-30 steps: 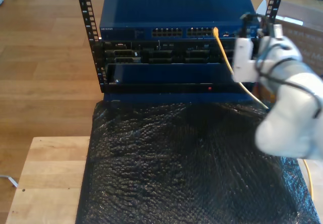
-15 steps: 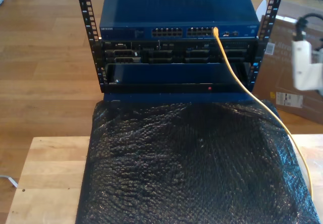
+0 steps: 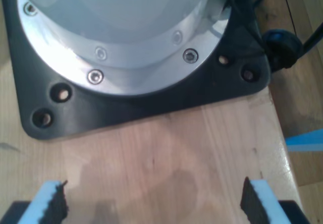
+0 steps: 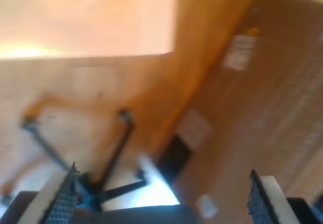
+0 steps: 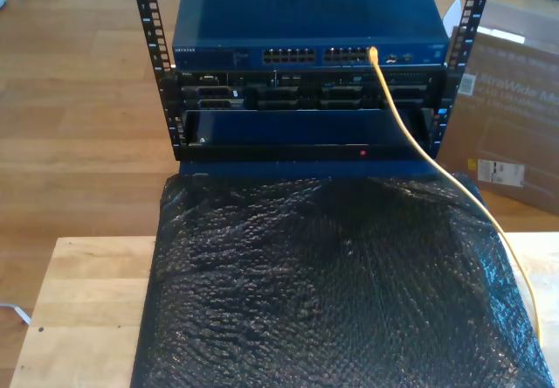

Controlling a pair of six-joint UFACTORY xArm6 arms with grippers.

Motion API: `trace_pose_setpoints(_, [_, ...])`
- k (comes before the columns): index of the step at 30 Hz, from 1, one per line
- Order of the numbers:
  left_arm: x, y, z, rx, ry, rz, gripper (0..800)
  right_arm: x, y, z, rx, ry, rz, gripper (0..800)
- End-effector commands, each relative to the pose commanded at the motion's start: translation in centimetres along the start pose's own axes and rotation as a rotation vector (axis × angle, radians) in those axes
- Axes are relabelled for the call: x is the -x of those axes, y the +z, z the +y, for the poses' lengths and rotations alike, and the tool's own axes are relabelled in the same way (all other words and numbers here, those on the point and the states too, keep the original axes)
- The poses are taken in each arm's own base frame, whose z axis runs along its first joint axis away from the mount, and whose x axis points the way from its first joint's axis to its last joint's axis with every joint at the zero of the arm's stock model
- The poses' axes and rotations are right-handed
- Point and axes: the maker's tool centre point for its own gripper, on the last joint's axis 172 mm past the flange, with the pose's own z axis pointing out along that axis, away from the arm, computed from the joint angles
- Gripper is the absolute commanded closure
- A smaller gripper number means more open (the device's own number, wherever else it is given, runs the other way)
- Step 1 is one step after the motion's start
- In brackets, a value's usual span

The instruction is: Grab the cable and plug it in

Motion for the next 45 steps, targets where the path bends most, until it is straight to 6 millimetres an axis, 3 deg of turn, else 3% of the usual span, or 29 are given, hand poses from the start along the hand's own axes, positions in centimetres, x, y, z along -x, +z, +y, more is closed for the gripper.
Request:
trace_pose_setpoints(9, [0.0, 0.0, 0.0, 0.000, 0.000, -0.002, 0, 2.7, -0.6, -9.5, -0.120, -0.021, -0.001, 2])
trace_pose_setpoints(19, [0.0, 0.0, 0.0, 0.000, 0.000, 0.000, 0, 2.2, -0.2, -19.9, -0.279, -0.073, 0.141, 1])
trace_pose_setpoints(27, [-0.1, 0.1, 0.0, -0.001, -0.001, 0.002, 0, 2.2, -0.1, -24.8, -0.301, -0.095, 0.160, 1])
trace_pose_setpoints(37, [0.0, 0.0, 0.0, 0.000, 0.000, 0.000, 0, -1.4, 1.6, -31.8, -0.329, -0.074, 0.253, 1])
trace_pose_setpoints(45, [0.0, 0.0, 0.0, 0.000, 0.000, -0.002, 0, -4.2, 2.9, -34.1, -0.323, -0.088, 0.338, 1])
